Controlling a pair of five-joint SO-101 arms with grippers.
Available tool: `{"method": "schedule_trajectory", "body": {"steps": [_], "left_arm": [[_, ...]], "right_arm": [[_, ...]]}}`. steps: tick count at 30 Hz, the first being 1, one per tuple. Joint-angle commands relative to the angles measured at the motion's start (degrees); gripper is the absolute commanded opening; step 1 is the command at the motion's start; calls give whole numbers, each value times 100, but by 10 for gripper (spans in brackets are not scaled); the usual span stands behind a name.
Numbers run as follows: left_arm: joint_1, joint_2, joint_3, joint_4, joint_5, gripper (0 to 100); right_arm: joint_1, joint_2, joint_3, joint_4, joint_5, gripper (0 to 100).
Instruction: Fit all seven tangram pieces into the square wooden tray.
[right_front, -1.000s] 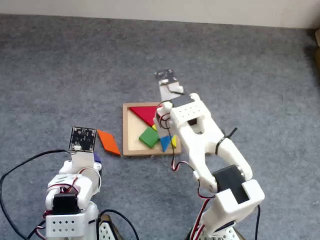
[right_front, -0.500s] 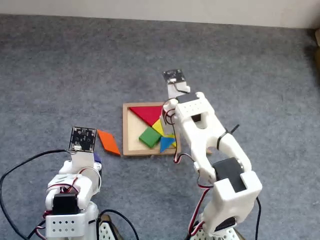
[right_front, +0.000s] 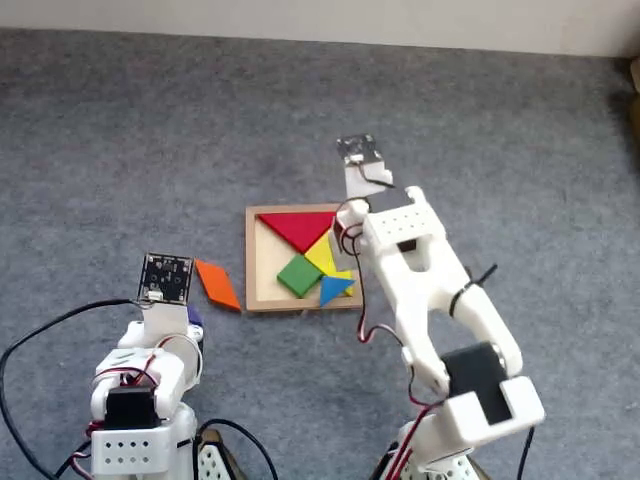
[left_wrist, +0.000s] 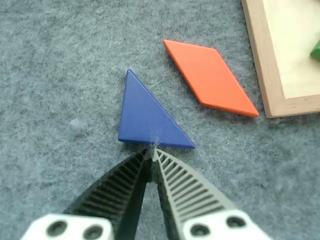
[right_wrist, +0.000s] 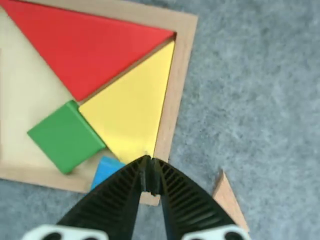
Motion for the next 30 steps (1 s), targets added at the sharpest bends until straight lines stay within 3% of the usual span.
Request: {"method": "schedule_trajectory", "body": {"steps": [1, 20, 30], "left_arm": [[-31, -40, 119, 18, 53, 26], [-31, -40, 119, 18, 53, 26], [-31, -40, 119, 18, 53, 26]], "right_arm": [[22, -637, 180, 22, 53, 5], [-1059, -734, 1024, -681, 9, 5], [-1103, -312, 998, -884, 0, 5]]}}
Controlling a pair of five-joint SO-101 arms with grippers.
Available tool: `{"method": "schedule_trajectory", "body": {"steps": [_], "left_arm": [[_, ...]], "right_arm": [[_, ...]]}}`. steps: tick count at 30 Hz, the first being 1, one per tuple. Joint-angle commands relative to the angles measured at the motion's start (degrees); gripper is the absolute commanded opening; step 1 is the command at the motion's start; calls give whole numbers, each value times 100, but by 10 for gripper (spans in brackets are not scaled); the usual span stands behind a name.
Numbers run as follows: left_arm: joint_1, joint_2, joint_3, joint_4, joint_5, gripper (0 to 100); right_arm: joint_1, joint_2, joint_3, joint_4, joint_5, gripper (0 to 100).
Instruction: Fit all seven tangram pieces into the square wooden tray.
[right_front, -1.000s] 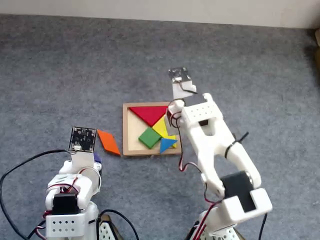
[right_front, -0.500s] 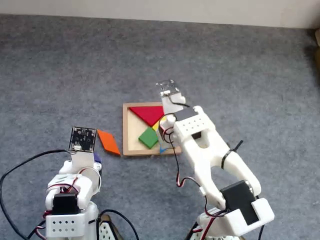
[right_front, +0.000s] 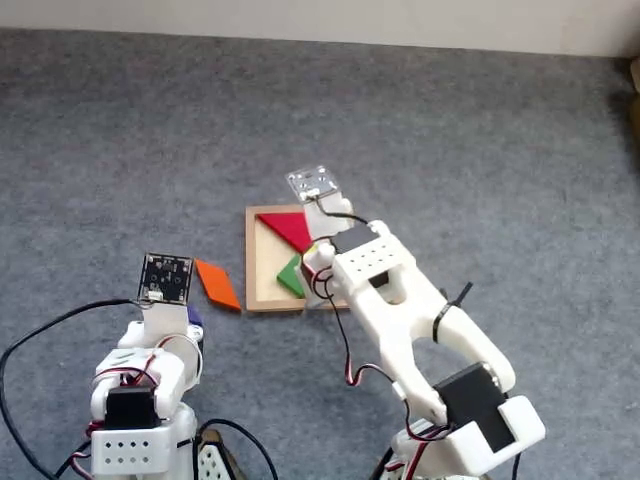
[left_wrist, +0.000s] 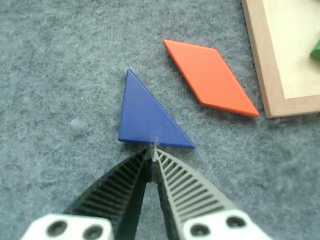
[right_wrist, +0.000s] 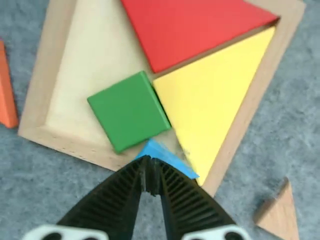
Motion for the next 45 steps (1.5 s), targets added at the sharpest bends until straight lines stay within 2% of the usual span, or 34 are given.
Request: {"method": "schedule_trajectory", "body": {"steps": [1, 7, 20, 35, 40, 45], "left_arm": [[-31, -40, 119, 18, 53, 26], [-31, -40, 119, 18, 53, 26], [-22, -40, 119, 18, 53, 26], [-22, -40, 119, 18, 53, 26], [-22, -40, 119, 18, 53, 26], [-22, -40, 119, 18, 53, 26]], "right_arm": [[-40, 268, -84, -75, 0, 5], [-31, 576, -374, 4, 0, 5], [180, -699, 57, 84, 0, 5], [92, -119, 488, -347, 35, 5], [119, -787, 541, -321, 35, 5], [602, -2035, 699, 163, 18, 5]]}}
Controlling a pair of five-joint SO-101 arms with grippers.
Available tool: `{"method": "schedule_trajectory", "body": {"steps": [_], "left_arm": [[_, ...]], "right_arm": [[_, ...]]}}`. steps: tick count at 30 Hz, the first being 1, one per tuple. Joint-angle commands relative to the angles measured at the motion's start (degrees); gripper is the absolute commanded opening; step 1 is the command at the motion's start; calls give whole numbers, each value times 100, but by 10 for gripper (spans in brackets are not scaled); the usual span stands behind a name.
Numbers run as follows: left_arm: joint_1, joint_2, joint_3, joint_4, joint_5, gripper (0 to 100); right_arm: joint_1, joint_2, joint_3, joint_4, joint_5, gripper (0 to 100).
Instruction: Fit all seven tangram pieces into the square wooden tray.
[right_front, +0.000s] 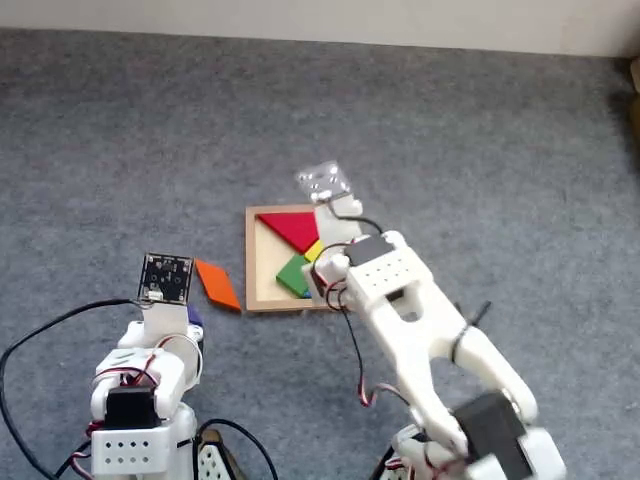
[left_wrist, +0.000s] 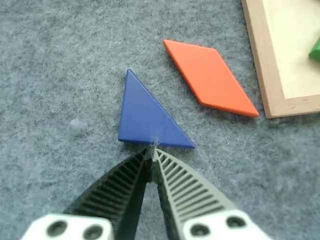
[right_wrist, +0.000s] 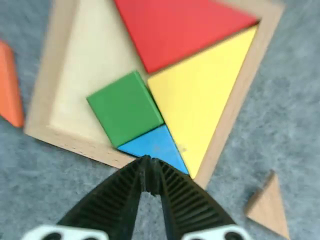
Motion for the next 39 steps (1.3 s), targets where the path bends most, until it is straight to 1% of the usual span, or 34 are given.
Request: {"method": "schedule_trajectory", "body": {"steps": [1, 5, 8, 10, 12, 14, 15, 17, 20, 29, 33, 36, 37, 39], "left_arm": [[-22, -40, 119, 18, 53, 26], [-57, -40, 119, 18, 53, 26], [-57, -31, 119, 18, 53, 26], [-57, -31, 119, 18, 53, 26], [-57, -22, 119, 18, 53, 26], [-57, -22, 119, 18, 53, 26], [-57, -22, 119, 18, 53, 26], [-57, -22, 119, 18, 53, 26], [-57, -22, 119, 18, 53, 26], [-57, -22, 119, 18, 53, 26], [-57, -22, 119, 18, 53, 26], [-57, -22, 119, 18, 53, 26], [-57, -22, 119, 18, 53, 26], [-57, -22, 119, 18, 53, 26]], "right_arm": [[585, -1086, 171, 312, 18, 5], [1349, -1684, 629, 303, 44, 5], [1684, -1745, 760, 330, 53, 6], [1771, -1648, 769, 347, 53, 13], [1798, -1473, 769, 347, 53, 66], [1807, -1226, 769, 356, 62, 150], [1807, -1095, 769, 356, 132, 187], [1789, -848, 760, 347, 536, 235], [1780, -576, 743, 312, 905, 238], [1807, 611, 40, 312, 985, 238], [1807, 1130, -259, 330, 1371, 238], [1824, 1323, -365, 330, 1398, 238], [1824, 1332, -374, 330, 1407, 235], [1824, 1332, -374, 330, 1407, 196]]}}
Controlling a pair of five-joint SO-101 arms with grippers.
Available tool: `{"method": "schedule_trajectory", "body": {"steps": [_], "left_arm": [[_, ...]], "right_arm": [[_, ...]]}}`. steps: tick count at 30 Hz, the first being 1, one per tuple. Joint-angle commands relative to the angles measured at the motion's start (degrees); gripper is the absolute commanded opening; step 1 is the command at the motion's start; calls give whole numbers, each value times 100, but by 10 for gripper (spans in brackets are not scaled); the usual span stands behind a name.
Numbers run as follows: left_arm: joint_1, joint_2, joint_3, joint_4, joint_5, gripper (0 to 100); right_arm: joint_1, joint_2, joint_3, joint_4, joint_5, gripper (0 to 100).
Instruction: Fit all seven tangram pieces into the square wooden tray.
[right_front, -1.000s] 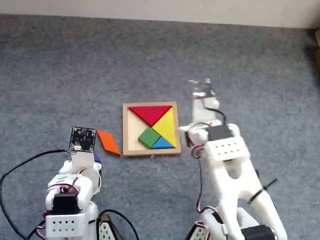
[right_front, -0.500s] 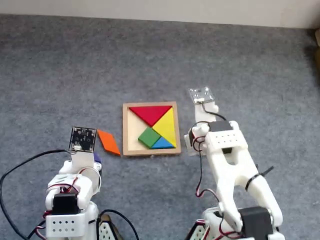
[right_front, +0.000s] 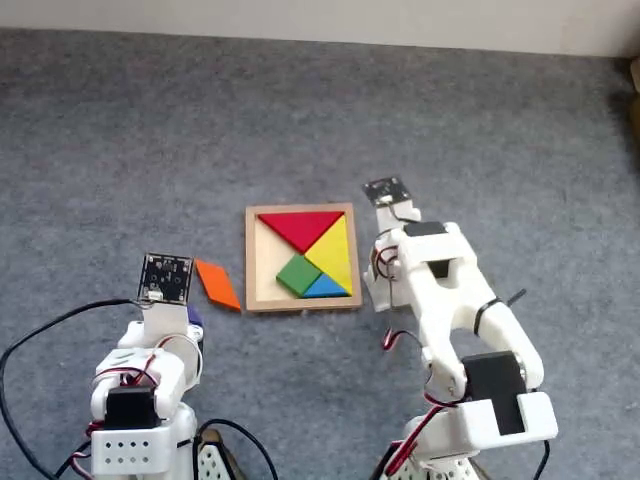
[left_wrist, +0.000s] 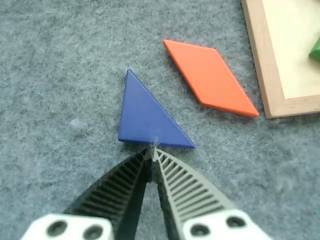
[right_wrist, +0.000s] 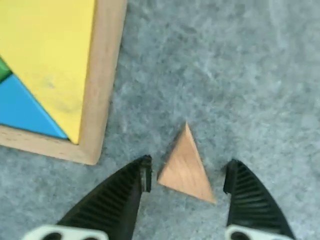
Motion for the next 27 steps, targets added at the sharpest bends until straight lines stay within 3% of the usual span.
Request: {"method": "schedule_trajectory", "body": {"steps": [1, 5, 17, 20, 27], "left_arm": [[-57, -22, 119, 18, 53, 26], [-57, -22, 119, 18, 53, 26], [-57, -22, 119, 18, 53, 26], [-57, -22, 119, 18, 53, 26], [-57, -22, 119, 18, 53, 26]], "right_arm": [[119, -48, -321, 22, 97, 166], [295, -48, -330, 13, 97, 81], [365, -84, -330, 57, 70, 74], [356, -330, -330, 57, 70, 81], [259, -875, -295, 541, 88, 206]]}}
